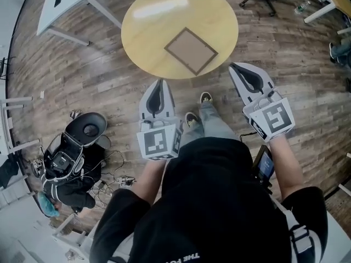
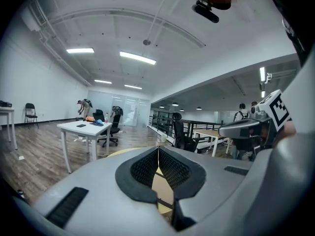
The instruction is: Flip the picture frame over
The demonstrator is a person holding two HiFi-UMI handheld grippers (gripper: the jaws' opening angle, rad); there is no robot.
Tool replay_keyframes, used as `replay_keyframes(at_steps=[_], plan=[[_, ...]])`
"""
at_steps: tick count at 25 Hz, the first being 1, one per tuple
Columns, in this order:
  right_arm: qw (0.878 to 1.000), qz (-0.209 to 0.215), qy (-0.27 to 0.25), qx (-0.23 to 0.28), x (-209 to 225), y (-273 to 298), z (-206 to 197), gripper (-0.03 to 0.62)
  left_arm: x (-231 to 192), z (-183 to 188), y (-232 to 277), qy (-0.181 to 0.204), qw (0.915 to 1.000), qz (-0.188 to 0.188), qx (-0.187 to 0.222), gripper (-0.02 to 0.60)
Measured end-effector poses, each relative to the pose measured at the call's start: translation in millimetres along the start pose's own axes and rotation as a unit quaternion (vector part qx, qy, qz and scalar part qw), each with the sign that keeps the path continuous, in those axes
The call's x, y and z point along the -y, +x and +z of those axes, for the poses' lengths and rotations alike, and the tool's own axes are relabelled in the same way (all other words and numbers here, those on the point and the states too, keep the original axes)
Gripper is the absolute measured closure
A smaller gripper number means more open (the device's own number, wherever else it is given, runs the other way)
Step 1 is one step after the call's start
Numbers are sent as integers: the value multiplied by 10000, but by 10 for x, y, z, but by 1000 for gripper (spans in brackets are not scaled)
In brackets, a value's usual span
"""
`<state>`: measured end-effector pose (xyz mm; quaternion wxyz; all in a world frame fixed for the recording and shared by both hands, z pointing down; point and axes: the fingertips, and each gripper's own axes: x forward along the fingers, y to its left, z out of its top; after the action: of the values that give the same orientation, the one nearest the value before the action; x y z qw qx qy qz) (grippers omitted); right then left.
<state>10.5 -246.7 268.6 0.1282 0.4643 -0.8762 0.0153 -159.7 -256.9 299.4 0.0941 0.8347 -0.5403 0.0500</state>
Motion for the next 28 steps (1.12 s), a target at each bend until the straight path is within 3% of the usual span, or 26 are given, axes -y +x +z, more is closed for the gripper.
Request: replay_keyframes(at_steps=[14, 17, 23, 28], plan=[[9959, 824, -342, -125, 717, 693, -233, 572, 11, 131, 955, 195, 9989, 413, -145, 558], [9924, 1101, -487, -261, 668, 751, -357, 572, 22, 125, 1036, 241, 9983, 504, -158, 558], [9775, 1886, -758, -568, 615, 954, -763, 571, 58, 44, 1344, 364, 9962, 745, -266, 558], [9534, 2689, -1094, -824, 395, 1085, -1212, 566, 38, -72, 1412, 304, 9925, 1132, -360, 558]])
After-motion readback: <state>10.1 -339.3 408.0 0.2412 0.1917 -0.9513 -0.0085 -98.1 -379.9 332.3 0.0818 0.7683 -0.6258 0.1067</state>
